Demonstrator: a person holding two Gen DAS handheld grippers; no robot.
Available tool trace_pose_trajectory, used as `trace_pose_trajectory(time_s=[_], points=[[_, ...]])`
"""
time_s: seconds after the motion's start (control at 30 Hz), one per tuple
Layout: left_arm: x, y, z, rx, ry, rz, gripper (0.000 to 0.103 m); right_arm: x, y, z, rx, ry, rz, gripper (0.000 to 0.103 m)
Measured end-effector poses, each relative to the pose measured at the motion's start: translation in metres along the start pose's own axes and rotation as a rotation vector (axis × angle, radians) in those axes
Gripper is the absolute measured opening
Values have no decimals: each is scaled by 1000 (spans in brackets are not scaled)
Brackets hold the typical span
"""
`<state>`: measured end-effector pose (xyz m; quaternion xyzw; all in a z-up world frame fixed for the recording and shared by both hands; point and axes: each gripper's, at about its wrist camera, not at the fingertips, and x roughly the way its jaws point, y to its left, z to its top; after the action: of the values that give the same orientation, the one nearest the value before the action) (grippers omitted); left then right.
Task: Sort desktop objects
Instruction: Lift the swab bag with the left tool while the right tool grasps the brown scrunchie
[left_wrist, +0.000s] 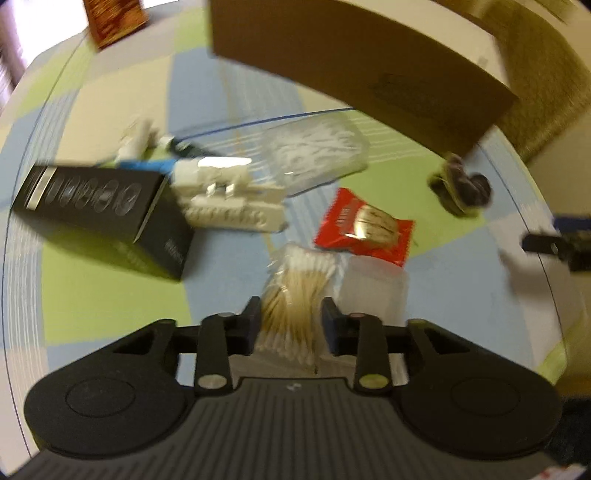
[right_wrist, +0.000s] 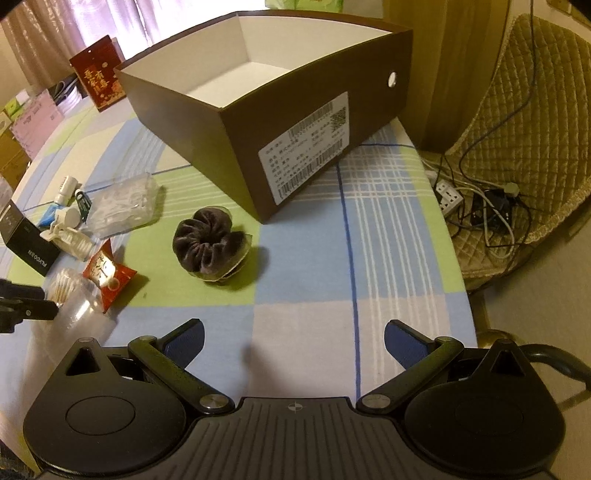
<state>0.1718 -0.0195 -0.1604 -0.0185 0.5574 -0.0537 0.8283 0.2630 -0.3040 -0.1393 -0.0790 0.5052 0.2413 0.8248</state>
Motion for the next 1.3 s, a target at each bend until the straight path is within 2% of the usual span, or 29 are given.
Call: trace_pose_trajectory(time_s=[0.1, 0.17, 0.27, 0.33, 0.4, 0.57, 0.63, 0.67, 0.77, 0.83, 0.93, 0.97, 1.0, 1.1, 1.2, 1.3], points=[[4, -6, 2, 87, -17, -14, 40, 2, 1, 0, -9, 4, 6, 101], [15, -8, 5, 125, 5, -5, 40, 2, 1, 0, -14, 4, 9, 101], [27, -8, 3, 165, 20, 45, 43, 2, 2, 0, -19, -1, 20, 101], [26, -4, 3, 122, 12, 33, 32, 3, 3, 1, -29, -8, 35, 101], [25, -1, 0, 75, 1, 51, 27, 4, 6, 3, -42, -21, 53, 101], [16, 11, -11, -123, 5, 72, 23, 9, 21, 10, -122, -91, 92, 101], [11, 17, -17, -209, 7, 77, 23, 14, 28, 15, -173, -119, 108, 90], [9, 22, -20, -254, 5, 77, 23, 17, 30, 18, -195, -126, 119, 81], [3, 34, -29, -365, 11, 93, 22, 28, 37, 28, -232, -134, 135, 78], [0, 39, -33, -395, 19, 110, 22, 35, 43, 32, -260, -143, 149, 77], [-3, 42, -39, -418, 13, 121, 22, 53, 54, 35, -307, -119, 142, 73], [-4, 41, -41, -419, 9, 124, 22, 59, 56, 34, -314, -106, 141, 67], [-4, 40, -42, -420, 4, 130, 22, 64, 58, 34, -317, -90, 126, 54], [-3, 35, -42, -414, -4, 150, 22, 66, 60, 29, -338, -103, 121, 35], [-3, 33, -44, -408, -14, 160, 22, 62, 57, 26, -352, -90, 136, 25], [-3, 29, -44, -391, -21, 170, 22, 57, 51, 24, -344, -59, 163, 22]])
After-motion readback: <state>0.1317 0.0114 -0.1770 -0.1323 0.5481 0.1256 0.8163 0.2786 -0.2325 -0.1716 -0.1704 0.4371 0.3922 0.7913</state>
